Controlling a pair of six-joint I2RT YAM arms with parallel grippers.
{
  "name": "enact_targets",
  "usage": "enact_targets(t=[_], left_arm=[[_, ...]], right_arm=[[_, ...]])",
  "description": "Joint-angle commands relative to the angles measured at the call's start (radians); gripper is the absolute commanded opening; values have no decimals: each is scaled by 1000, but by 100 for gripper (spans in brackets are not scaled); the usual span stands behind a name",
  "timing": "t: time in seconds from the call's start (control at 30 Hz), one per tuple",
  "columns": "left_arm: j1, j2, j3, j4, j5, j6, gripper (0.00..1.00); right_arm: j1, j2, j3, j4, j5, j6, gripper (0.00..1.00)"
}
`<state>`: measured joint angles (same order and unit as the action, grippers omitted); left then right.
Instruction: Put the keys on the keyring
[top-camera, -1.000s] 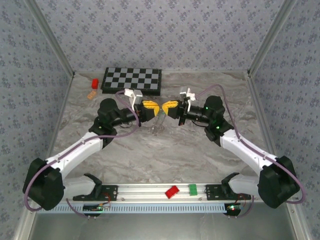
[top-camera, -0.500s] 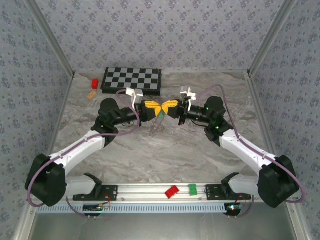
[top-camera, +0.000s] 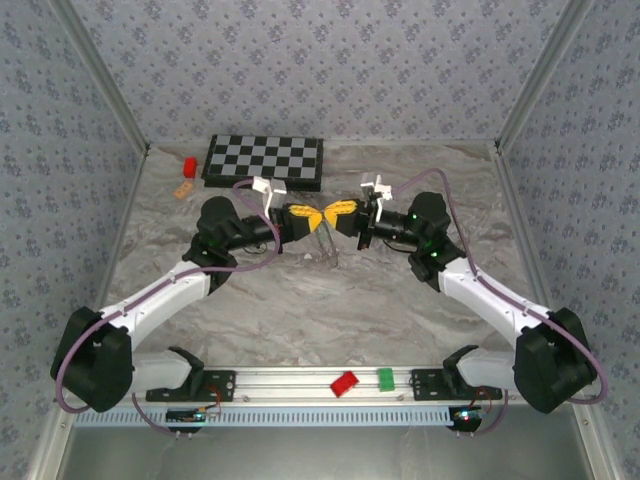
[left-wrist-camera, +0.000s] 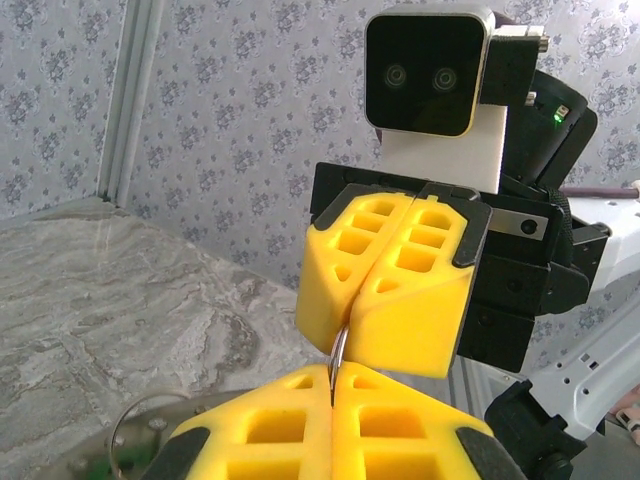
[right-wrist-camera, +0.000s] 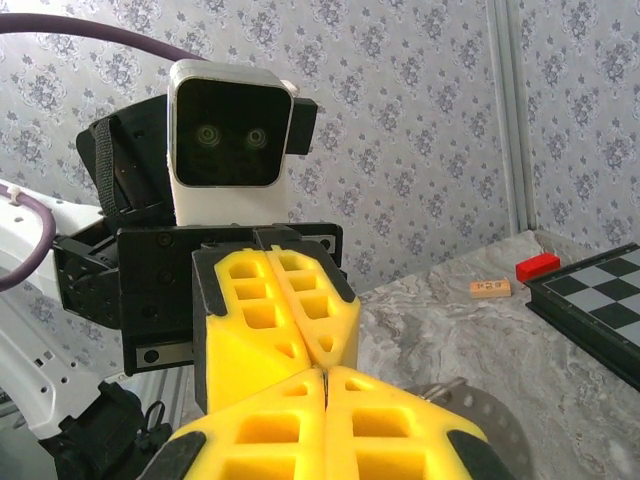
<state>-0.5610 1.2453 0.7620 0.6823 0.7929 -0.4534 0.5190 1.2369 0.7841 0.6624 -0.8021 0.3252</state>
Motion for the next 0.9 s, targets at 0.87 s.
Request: enact_targets(t=[0.87], left_arm=[[-5,-50,101,-557,-33,487,0]], right_arm=[[39,24,320,-959,82,-500,28]])
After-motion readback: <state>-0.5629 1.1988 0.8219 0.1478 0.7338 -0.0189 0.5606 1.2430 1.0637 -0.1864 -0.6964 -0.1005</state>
